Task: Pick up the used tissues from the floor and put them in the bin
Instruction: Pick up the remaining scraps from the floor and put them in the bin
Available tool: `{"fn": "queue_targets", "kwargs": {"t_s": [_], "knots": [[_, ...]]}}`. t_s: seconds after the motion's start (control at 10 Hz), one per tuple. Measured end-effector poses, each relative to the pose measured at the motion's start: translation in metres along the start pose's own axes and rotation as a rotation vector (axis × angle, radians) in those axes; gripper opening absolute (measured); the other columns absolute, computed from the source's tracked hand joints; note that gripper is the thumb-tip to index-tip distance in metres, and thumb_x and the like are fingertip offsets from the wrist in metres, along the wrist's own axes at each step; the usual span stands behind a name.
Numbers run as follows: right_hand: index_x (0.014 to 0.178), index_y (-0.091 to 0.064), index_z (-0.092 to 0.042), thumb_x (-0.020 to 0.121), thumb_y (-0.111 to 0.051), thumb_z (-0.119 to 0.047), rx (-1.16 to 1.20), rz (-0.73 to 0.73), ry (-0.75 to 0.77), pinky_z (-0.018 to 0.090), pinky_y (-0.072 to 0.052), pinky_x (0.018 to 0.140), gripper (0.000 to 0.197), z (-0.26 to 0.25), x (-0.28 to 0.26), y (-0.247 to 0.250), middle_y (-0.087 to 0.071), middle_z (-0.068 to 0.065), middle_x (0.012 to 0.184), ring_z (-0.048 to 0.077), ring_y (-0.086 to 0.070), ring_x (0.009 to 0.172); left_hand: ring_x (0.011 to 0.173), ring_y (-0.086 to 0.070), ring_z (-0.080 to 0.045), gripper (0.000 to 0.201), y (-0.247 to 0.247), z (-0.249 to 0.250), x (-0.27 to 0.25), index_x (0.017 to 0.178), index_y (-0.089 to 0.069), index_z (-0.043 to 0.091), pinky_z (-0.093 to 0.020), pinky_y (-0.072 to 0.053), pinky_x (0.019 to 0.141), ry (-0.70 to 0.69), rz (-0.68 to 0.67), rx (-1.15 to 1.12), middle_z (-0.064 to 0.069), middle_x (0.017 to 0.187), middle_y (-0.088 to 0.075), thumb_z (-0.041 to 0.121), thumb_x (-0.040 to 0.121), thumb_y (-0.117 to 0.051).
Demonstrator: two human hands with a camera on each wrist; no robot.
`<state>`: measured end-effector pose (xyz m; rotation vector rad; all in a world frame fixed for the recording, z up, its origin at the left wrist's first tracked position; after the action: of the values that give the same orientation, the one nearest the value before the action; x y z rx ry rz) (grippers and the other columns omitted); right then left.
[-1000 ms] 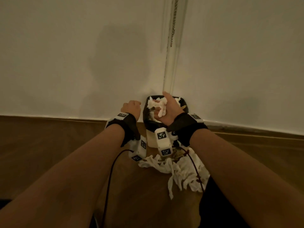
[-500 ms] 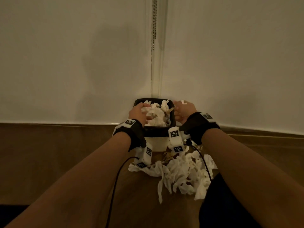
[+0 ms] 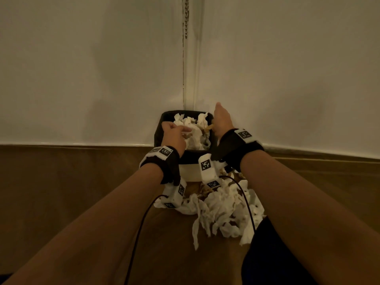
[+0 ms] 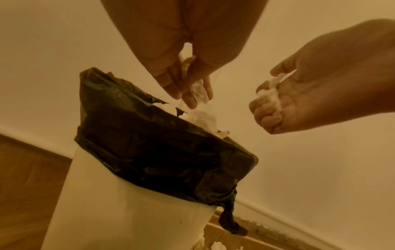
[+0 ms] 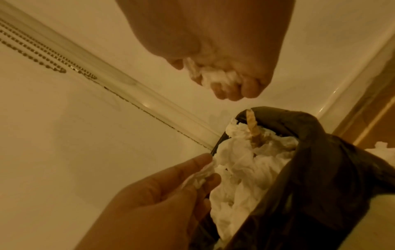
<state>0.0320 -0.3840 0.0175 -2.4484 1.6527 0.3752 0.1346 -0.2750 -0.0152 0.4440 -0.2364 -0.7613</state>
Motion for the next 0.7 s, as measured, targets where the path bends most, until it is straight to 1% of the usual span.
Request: {"fn": "queue_targets", "kwargs": {"t_s": [0.1, 0.2, 0.3, 0.4, 0.5, 0.6, 0.7], "knots": [[0.138, -0.038, -0.001, 0.098, -0.033, -0.020, -0.155, -0.105, -0.049, 0.037, -0.040, 0.097, 0.045, 0.004, 0.000, 0.003, -0.041, 0.019, 0.143, 0.034, -0.041, 0.130, 0.111, -0.048, -0.018, 0.044, -0.002, -0.006, 0.010, 0.102, -0.065, 0.007, -0.021, -0.036, 0.104, -0.026, -0.043, 0.197, -0.010, 0.127, -0.035, -0.021, 0.081, -0.038], [0.134, -0.048, -0.005, 0.097, -0.040, -0.017, -0.569, -0.185, 0.037, 0.035, -0.040, 0.104, 0.039, 0.006, 0.001, 0.001, -0.048, 0.017, 0.138, 0.031, -0.045, 0.128, 0.118, -0.045, -0.023, 0.032, -0.003, -0.001, 0.012, 0.110, -0.068, 0.011, -0.023, -0.038, 0.100, -0.019, -0.127, 0.345, -0.010, 0.130, -0.041, -0.004, 0.086, -0.053], [0.119, -0.064, -0.011, 0.093, -0.049, -0.014, -0.846, -0.169, 0.209, 0.030, -0.042, 0.100, 0.030, 0.005, -0.001, -0.006, -0.060, 0.011, 0.125, 0.027, -0.054, 0.118, 0.118, -0.044, -0.025, 0.025, -0.005, -0.001, 0.008, 0.101, -0.071, 0.017, -0.033, -0.039, 0.104, -0.096, -0.160, 0.457, -0.008, 0.129, -0.038, 0.008, 0.090, -0.051], [0.108, -0.067, -0.012, 0.086, -0.062, -0.011, -0.962, -0.094, 0.374, 0.023, -0.040, 0.093, 0.022, 0.006, -0.004, -0.008, -0.061, 0.005, 0.123, 0.021, -0.055, 0.115, 0.105, -0.050, -0.023, 0.027, -0.010, -0.003, 0.002, 0.108, -0.067, 0.016, -0.032, -0.045, 0.094, -0.169, -0.212, 0.582, -0.005, 0.128, -0.036, 0.023, 0.092, -0.047], [0.104, -0.067, -0.009, 0.088, -0.056, -0.007, -1.132, -0.077, 0.418, 0.029, -0.044, 0.095, 0.020, 0.010, -0.005, -0.014, -0.060, 0.009, 0.121, 0.025, -0.054, 0.115, 0.105, -0.052, -0.026, 0.036, -0.015, -0.006, 0.004, 0.114, -0.063, 0.011, -0.035, -0.045, 0.093, -0.200, -0.271, 0.758, -0.009, 0.127, -0.040, 0.030, 0.093, -0.040], [0.115, -0.060, 0.001, 0.097, -0.043, -0.007, -1.366, -0.168, 0.376, 0.033, -0.041, 0.098, 0.027, 0.020, -0.007, -0.028, -0.056, 0.018, 0.127, 0.029, -0.054, 0.116, 0.104, -0.052, -0.028, 0.041, -0.018, -0.007, 0.003, 0.111, -0.061, 0.006, -0.037, -0.043, 0.091, -0.248, -0.296, 0.884, -0.012, 0.121, -0.048, 0.032, 0.095, -0.034], [0.116, -0.058, 0.003, 0.099, -0.038, -0.011, -1.559, -0.332, 0.360, 0.041, -0.033, 0.109, 0.030, 0.038, -0.015, -0.043, -0.058, 0.018, 0.124, 0.030, -0.053, 0.117, 0.107, -0.052, -0.027, 0.039, -0.020, -0.007, 0.003, 0.112, -0.057, 0.009, -0.037, -0.035, 0.094, -0.268, -0.308, 0.951, -0.011, 0.119, -0.055, 0.032, 0.096, -0.031]]}}
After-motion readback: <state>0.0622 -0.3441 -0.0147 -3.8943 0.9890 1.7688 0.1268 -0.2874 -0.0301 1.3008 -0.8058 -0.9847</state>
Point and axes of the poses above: each hand's wrist, its own x-axis towards the middle knuckle, its own y-axis out of the back of the hand, z = x × y, the point moved 6 cm from there along x, towards the middle knuckle
